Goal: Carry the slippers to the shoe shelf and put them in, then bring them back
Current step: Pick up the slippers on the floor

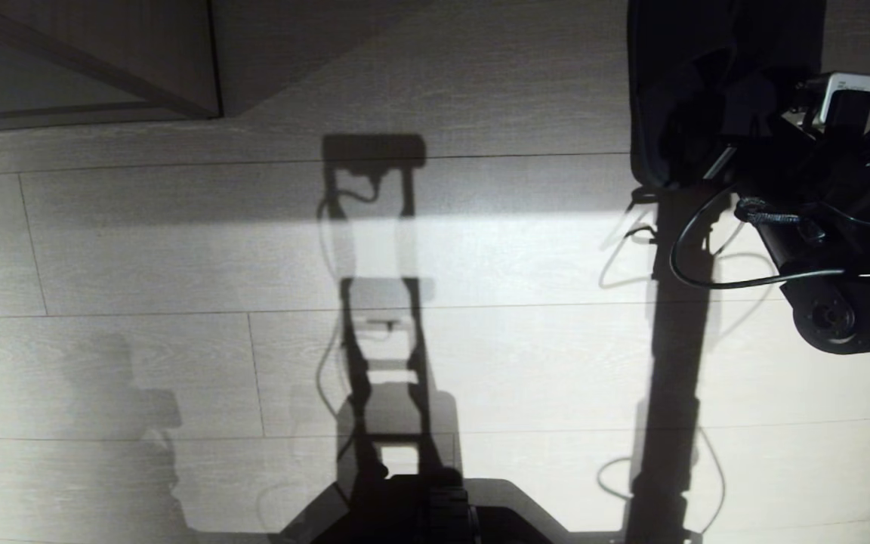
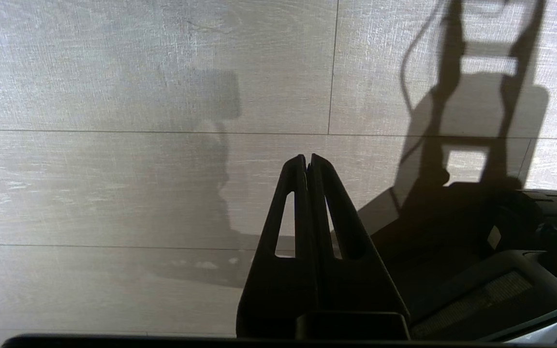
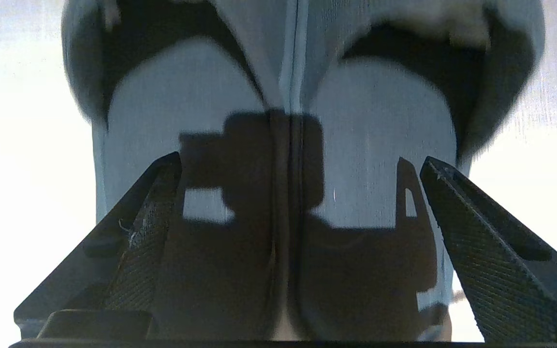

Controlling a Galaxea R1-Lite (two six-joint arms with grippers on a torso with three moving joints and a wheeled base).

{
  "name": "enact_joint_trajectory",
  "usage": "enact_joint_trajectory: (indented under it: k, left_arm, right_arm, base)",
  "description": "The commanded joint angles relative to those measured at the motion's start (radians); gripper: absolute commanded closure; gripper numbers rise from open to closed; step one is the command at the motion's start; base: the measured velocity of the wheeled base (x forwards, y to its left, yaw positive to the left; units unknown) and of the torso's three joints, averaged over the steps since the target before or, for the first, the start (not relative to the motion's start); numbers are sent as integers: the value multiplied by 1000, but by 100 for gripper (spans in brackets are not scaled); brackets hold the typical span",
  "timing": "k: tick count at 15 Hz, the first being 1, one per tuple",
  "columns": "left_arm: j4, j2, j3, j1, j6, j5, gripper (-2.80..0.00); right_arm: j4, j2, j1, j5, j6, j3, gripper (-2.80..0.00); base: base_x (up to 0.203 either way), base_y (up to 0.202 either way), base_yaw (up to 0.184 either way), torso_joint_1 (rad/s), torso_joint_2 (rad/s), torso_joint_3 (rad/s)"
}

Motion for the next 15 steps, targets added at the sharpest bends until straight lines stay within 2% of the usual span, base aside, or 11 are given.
enact_joint_trajectory:
  k: [1, 15]
  left_arm:
    - [0, 0, 0, 0, -1, 2, 0]
    - [0, 0, 0, 0, -1, 2, 0]
  right_arm:
    - [-8, 30, 1, -2, 0, -39, -280]
    - [5, 164, 0, -6, -5, -310, -280]
  base:
    - [0, 0, 0, 0, 0, 0]
    - [0, 0, 0, 0, 0, 0]
